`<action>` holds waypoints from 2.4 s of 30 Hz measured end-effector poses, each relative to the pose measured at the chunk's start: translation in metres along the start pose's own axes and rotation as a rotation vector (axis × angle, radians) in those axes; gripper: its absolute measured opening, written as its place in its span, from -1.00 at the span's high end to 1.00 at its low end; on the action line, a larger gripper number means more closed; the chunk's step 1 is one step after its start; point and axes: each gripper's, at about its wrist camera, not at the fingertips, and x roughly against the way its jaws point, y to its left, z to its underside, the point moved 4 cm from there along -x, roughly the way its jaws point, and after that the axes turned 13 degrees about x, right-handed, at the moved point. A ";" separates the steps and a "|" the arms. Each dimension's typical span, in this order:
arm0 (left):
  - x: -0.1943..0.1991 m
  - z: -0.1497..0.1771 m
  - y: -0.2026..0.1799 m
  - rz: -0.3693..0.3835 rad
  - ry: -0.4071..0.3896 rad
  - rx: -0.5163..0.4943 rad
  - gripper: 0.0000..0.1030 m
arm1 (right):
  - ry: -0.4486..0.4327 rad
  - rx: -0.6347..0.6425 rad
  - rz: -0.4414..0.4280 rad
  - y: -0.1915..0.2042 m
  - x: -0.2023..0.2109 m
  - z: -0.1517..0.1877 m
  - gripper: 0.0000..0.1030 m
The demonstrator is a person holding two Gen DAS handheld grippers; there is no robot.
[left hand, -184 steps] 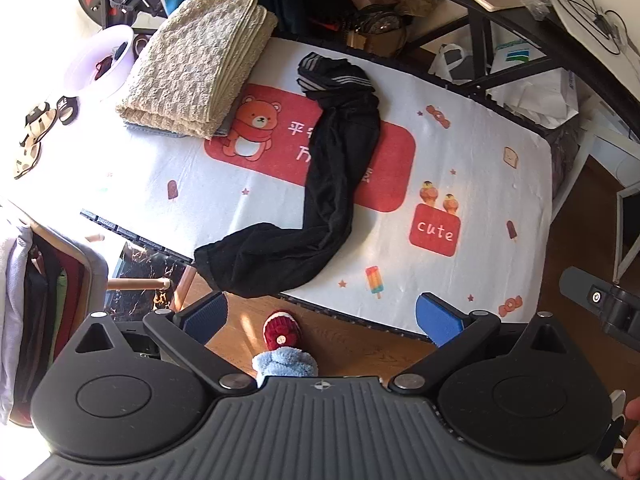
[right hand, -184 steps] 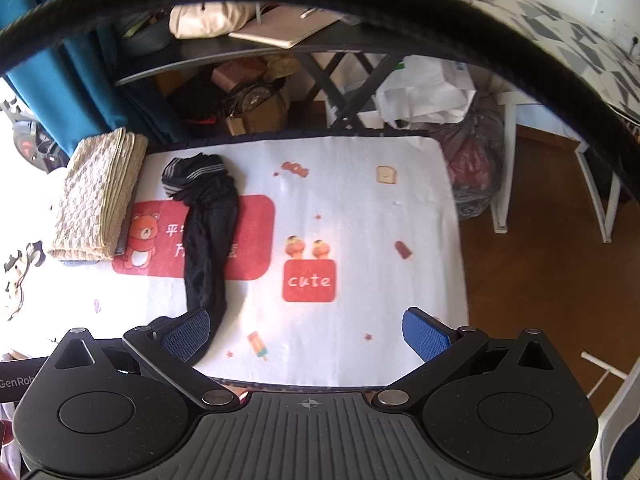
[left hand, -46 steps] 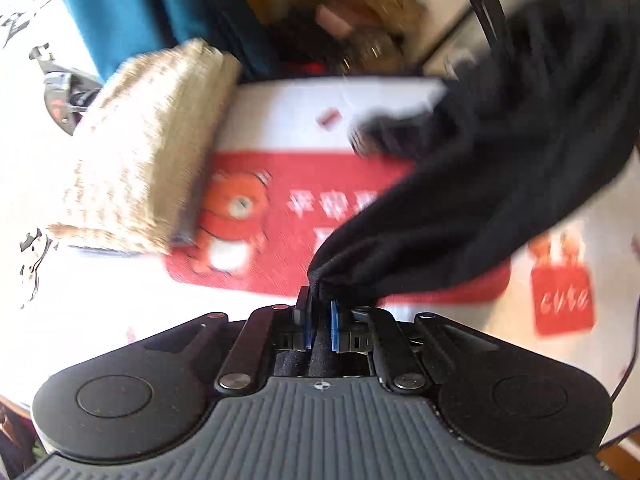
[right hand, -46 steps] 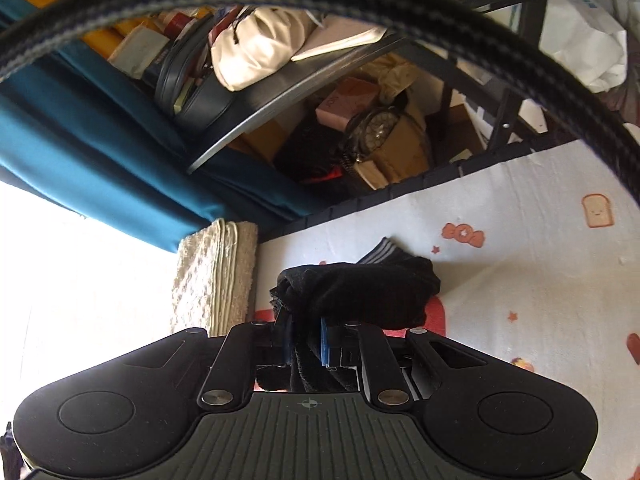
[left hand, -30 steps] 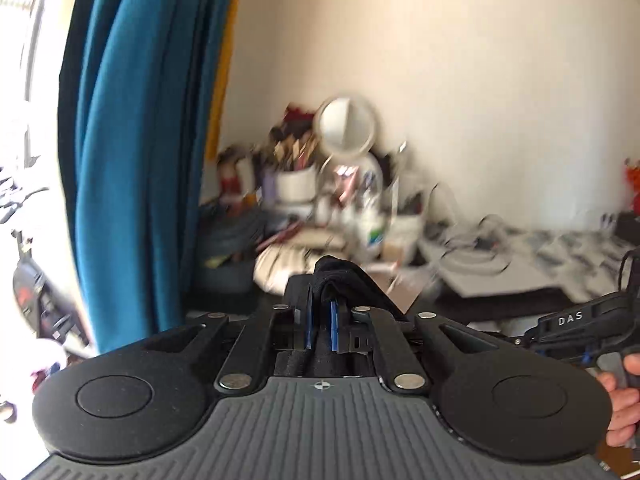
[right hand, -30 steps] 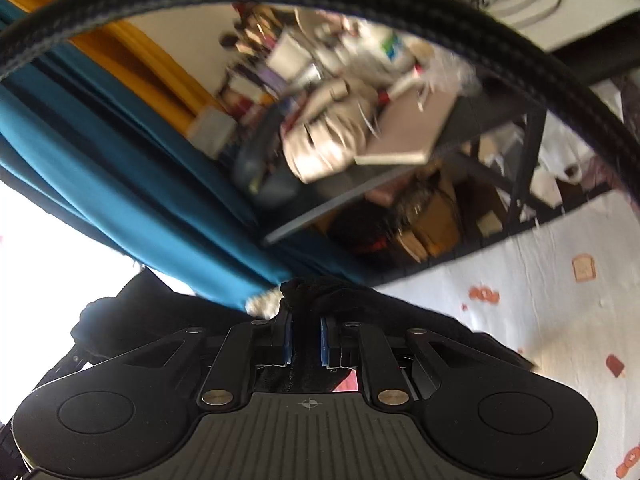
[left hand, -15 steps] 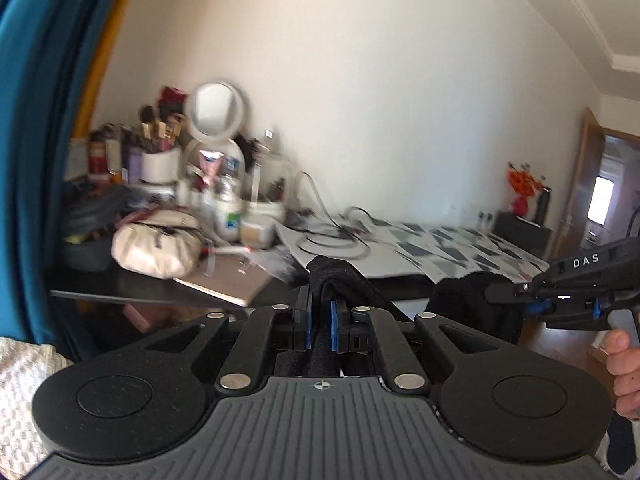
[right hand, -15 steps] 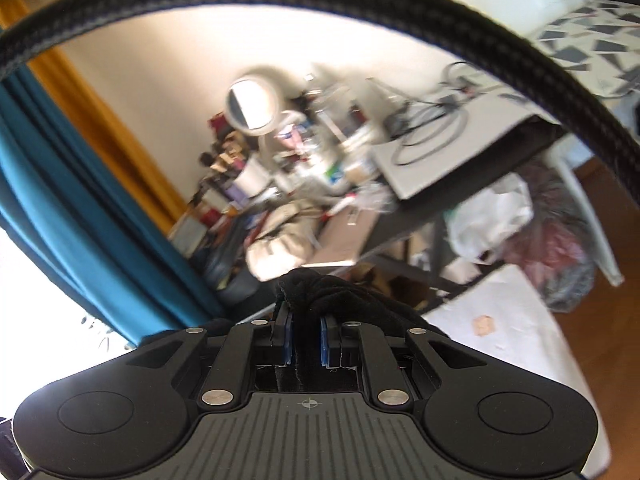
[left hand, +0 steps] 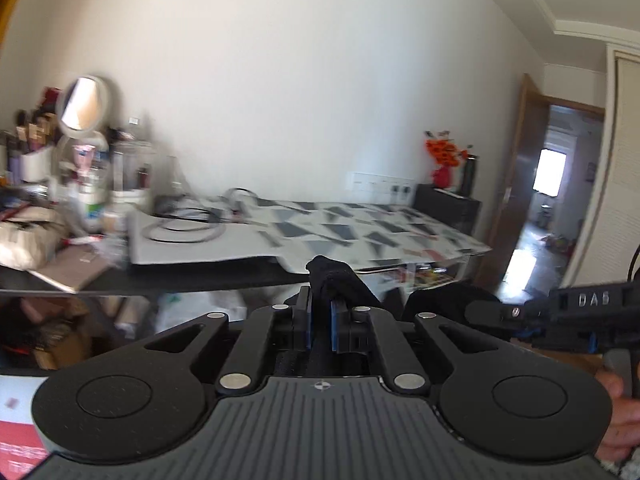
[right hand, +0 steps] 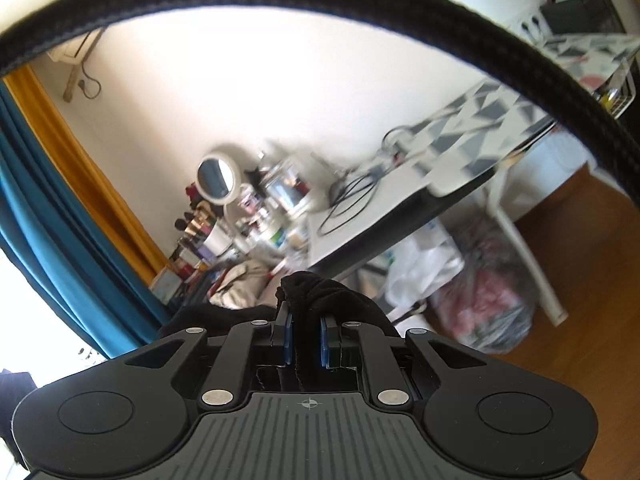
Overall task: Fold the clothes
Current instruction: 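Carry the lifted trousers with both grippers over to the patterned bed, then lower the trousers onto the bed cover and open both grippers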
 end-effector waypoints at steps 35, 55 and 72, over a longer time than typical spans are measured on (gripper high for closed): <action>-0.430 -0.081 -0.211 0.555 0.057 -0.018 0.83 | -0.368 -0.121 0.432 -0.429 0.111 -0.273 0.78; -0.636 -0.165 -0.197 0.131 -0.023 0.106 0.82 | -0.284 -0.126 0.071 -0.614 -0.221 -0.513 0.78; -0.764 -0.181 -0.206 -0.294 -0.085 0.085 0.82 | -0.124 0.041 -0.033 -0.760 -0.355 -0.609 0.77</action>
